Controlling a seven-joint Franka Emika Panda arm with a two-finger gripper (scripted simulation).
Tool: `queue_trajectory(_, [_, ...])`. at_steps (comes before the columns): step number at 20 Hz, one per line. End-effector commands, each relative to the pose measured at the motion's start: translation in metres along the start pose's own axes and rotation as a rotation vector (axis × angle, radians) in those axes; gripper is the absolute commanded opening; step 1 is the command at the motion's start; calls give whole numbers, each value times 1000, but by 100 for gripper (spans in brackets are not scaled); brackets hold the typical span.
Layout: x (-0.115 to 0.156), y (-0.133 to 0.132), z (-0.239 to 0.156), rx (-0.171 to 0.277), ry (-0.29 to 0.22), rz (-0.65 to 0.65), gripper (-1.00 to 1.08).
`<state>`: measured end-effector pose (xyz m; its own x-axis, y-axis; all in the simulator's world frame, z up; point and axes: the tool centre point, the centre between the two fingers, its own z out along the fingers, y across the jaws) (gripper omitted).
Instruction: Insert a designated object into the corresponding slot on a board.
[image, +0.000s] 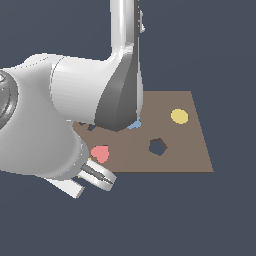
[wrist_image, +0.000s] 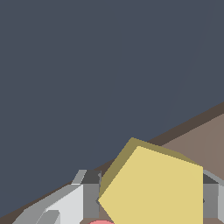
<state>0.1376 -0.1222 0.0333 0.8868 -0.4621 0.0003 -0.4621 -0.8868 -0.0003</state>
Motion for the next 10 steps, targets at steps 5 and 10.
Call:
queue_trajectory(5, [-1, -35, -2, 0, 0, -231, -100])
queue_trajectory(10, [-8, -60, -2, 0, 0, -392, -100])
